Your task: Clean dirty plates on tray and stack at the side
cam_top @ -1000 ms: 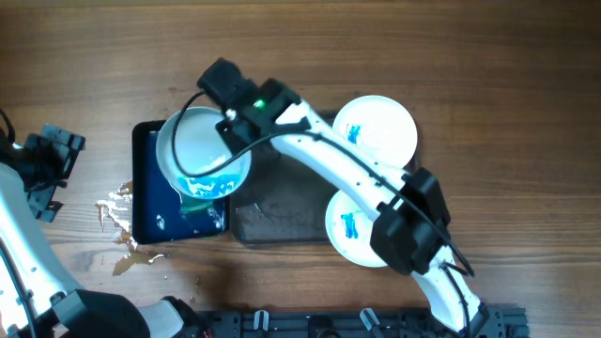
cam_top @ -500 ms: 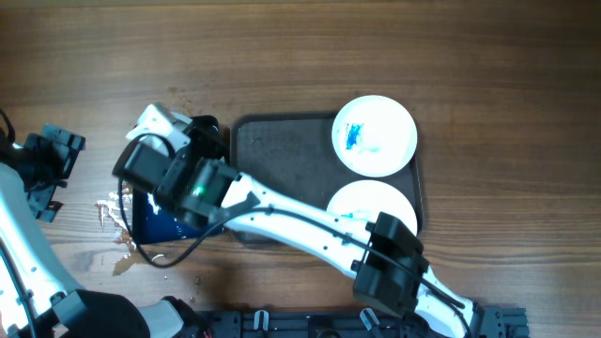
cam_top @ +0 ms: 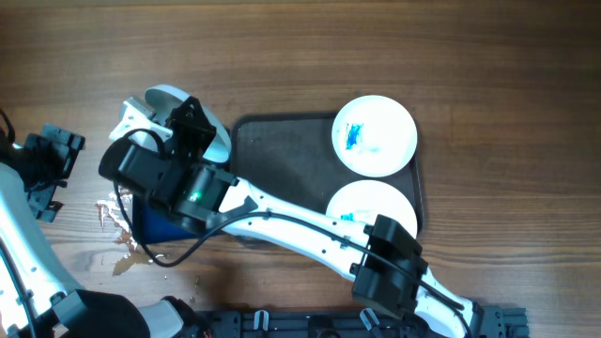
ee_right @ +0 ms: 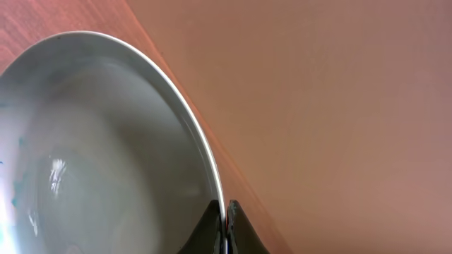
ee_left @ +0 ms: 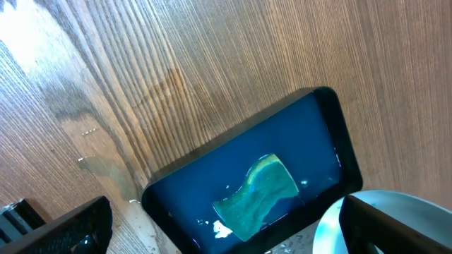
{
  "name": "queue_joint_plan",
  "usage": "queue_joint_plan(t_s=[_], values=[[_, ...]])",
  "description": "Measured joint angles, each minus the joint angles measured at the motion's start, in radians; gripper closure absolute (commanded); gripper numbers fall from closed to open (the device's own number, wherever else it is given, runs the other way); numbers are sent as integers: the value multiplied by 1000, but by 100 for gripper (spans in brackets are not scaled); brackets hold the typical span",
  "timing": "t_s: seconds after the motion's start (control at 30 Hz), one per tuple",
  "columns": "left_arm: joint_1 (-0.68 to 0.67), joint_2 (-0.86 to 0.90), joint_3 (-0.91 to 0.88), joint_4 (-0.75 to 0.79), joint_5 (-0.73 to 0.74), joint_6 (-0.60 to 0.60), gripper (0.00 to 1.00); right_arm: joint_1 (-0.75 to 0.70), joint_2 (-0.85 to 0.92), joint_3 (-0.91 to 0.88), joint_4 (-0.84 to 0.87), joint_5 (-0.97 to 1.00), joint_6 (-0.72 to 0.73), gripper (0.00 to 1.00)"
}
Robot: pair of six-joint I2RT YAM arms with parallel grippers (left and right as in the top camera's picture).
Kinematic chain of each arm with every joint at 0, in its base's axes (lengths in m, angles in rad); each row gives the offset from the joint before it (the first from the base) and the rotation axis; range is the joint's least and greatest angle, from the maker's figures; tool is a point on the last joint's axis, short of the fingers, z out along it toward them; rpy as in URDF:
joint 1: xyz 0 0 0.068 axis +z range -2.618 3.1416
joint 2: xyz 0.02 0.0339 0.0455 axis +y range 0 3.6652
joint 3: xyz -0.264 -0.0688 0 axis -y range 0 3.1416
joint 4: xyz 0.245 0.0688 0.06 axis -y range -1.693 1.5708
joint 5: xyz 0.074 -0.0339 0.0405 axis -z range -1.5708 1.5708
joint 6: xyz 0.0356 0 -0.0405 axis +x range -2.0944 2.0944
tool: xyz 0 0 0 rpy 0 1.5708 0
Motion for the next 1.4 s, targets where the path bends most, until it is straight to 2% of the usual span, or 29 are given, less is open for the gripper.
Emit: queue_joint_plan(t_s=[0.17,0.27,0.37,0.47,0.53,0.6,0.67,0.73,0.87,0.97,1.1,1.2,1.33,1.4], values=[[0,0,0,0,0,0,0,7,0,0,-34,-1,2,96],[0,0,0,0,0,0,0,4,2,8,-246,-103,199,96],[0,0,0,0,0,0,0,-19,2,8,-343,-267,416,96],[0,0,0,0,0,0,0,-107,-2,8,-396,-477,626,96],[-2,0,0,0,0,0,0,-189,-16,8,-433,-587,709,96],[-23,0,0,6,0,0,1,-349,-84,7,-474,-753,788,96],[-68,0,0,16,-1,0,6,-507,-165,8,-532,-900,826,96],[-137,6,0,19,0,0,13,-687,-223,12,-603,-1022,853,96],[-299,97,1,29,0,5,24,-1067,-232,0,-735,-1209,871,96],[-421,195,1,51,0,6,24,-1308,-232,-71,-773,-1252,874,96],[-529,283,1,79,0,8,23,-1438,-233,-243,-723,-1271,886,96],[-610,331,1,88,0,17,21,-1514,-232,-445,-620,-1276,898,95],[-647,333,1,95,0,24,21,-1558,-232,-680,-455,-1292,926,96],[-647,333,1,93,-2,24,21,-1606,-233,-714,-418,-1315,927,96]])
